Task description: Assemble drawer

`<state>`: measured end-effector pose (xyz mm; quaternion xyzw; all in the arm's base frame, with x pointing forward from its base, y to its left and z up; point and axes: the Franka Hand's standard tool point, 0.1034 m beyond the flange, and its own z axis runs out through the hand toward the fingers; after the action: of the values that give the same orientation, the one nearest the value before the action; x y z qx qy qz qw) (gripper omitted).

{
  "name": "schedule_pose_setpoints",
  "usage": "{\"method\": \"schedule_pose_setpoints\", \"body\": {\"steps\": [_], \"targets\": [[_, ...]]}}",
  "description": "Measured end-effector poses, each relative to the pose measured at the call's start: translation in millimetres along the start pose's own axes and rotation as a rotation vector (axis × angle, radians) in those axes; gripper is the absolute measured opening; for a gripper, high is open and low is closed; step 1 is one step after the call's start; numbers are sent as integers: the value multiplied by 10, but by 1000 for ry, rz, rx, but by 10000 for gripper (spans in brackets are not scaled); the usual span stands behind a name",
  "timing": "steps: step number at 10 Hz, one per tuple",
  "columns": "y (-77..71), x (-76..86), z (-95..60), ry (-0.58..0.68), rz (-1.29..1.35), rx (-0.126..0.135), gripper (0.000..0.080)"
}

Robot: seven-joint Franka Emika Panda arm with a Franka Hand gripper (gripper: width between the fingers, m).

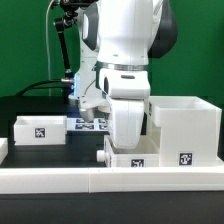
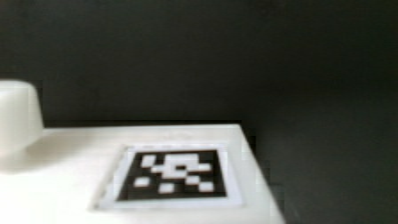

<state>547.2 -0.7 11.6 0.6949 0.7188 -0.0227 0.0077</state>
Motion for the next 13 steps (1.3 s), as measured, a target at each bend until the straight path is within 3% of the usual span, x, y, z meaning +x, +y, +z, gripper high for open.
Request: {"method": "schedule_pose_setpoints", "body": {"steps": [11,13], "targets": [[15,128,8,-4,-18,-7,42],[15,123,9,-4,-17,-7,283]]}}
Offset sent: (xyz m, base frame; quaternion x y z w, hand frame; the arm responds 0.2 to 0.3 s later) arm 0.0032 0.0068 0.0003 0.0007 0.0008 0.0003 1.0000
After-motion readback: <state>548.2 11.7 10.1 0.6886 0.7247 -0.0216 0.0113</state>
